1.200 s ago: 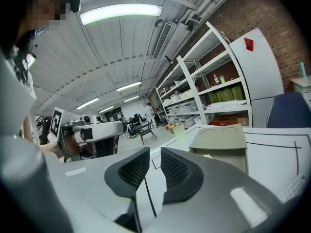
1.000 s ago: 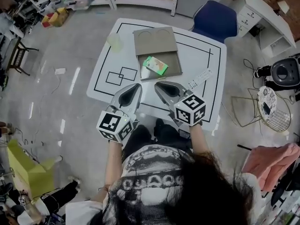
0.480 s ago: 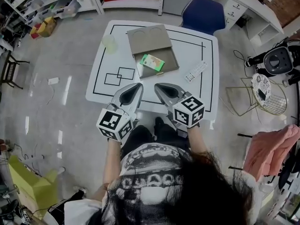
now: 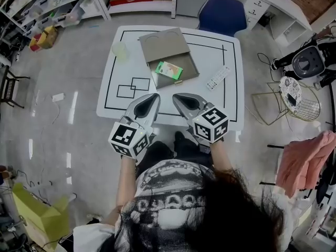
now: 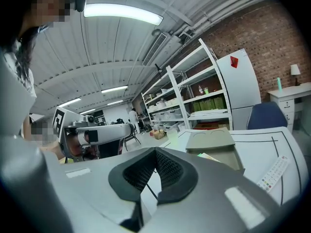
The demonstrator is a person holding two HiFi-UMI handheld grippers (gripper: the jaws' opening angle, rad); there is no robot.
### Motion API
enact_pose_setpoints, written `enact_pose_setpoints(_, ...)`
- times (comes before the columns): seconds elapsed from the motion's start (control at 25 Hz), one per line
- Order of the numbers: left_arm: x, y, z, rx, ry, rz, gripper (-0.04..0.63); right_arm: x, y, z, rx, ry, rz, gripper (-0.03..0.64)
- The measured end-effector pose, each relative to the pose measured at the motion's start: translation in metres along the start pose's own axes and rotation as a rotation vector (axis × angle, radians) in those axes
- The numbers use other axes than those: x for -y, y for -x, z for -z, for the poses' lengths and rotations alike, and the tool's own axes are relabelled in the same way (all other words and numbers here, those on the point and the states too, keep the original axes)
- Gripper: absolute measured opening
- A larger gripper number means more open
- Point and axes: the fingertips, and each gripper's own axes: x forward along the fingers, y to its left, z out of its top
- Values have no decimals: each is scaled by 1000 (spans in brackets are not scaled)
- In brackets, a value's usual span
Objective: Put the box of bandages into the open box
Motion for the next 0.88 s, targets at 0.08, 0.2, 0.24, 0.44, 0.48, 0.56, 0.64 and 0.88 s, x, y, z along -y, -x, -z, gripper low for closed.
enact_pose_setpoints(0.08, -1, 0, 0, -1, 0, 2, 0, 0, -1, 2, -8, 8, 4, -2)
enact_pose_setpoints(0.2, -3, -2, 1, -5, 2, 5, 0, 1, -4, 1, -11, 7, 3, -2)
enact_pose_setpoints(0.24, -4, -4, 2, -6, 2, 7, 0, 3, -4, 2, -12, 6, 3, -2)
enact_pose_setpoints(0.44, -3, -9, 1, -9, 2, 10, 0, 8, -4, 4, -24, -5, 0, -2)
enact_pose_setpoints(0.48, -3, -10, 1, -11, 2, 10, 0, 9, -4, 4, -25, -8, -1, -2)
enact_pose_setpoints(0.56, -3, -13, 2, -14, 3, 9, 0, 11, -4, 4, -26, -11, -2, -2)
enact_pose_setpoints(0.64, -2, -14, 3, -15, 4, 9, 0, 13, -3, 5, -26, -13, -3, -2)
enact_pose_setpoints(0.88, -3, -18, 3, -19, 4, 4, 0, 18, -4, 7, -34, -21, -4, -2)
